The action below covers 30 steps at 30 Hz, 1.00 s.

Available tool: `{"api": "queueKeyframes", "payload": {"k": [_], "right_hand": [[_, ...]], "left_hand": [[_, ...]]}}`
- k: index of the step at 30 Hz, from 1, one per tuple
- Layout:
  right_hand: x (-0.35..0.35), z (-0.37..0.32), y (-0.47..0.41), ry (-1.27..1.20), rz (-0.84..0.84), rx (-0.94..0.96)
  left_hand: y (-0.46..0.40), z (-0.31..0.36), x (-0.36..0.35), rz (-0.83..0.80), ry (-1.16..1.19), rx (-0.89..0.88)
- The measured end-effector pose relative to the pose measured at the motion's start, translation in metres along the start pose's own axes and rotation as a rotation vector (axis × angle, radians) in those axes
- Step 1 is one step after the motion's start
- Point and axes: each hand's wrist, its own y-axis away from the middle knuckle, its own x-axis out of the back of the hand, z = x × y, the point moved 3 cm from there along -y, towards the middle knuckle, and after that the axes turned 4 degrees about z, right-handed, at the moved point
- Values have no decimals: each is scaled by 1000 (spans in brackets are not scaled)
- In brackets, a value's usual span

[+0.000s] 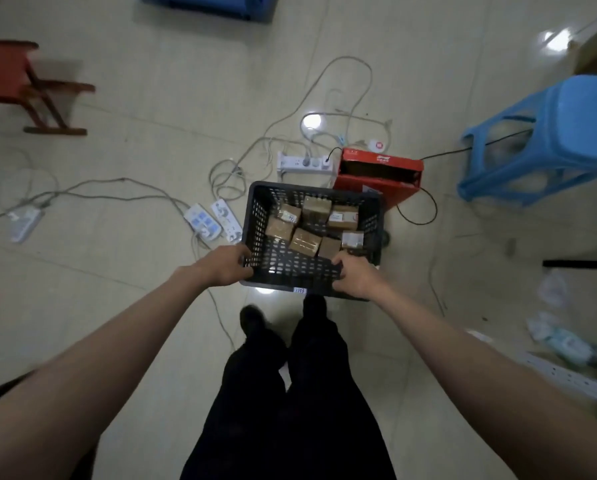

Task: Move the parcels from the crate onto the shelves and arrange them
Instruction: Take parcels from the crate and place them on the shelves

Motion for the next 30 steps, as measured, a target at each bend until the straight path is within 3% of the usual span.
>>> {"api": "queueKeyframes", "payload": {"k": [12, 17, 23, 30], "right_hand": [[-126, 44, -237, -587, 57, -341], [-190, 63, -348, -796, 28, -420], [-240, 68, -442, -817, 50, -385], [-268, 60, -470, -907, 138, -296]], "left_hand": [[-258, -67, -96, -23, 304, 73], [-365, -96, -144, 48, 385, 128], [-453, -126, -200, 138, 452, 222], [-483, -129, -222, 251, 571, 250]]}}
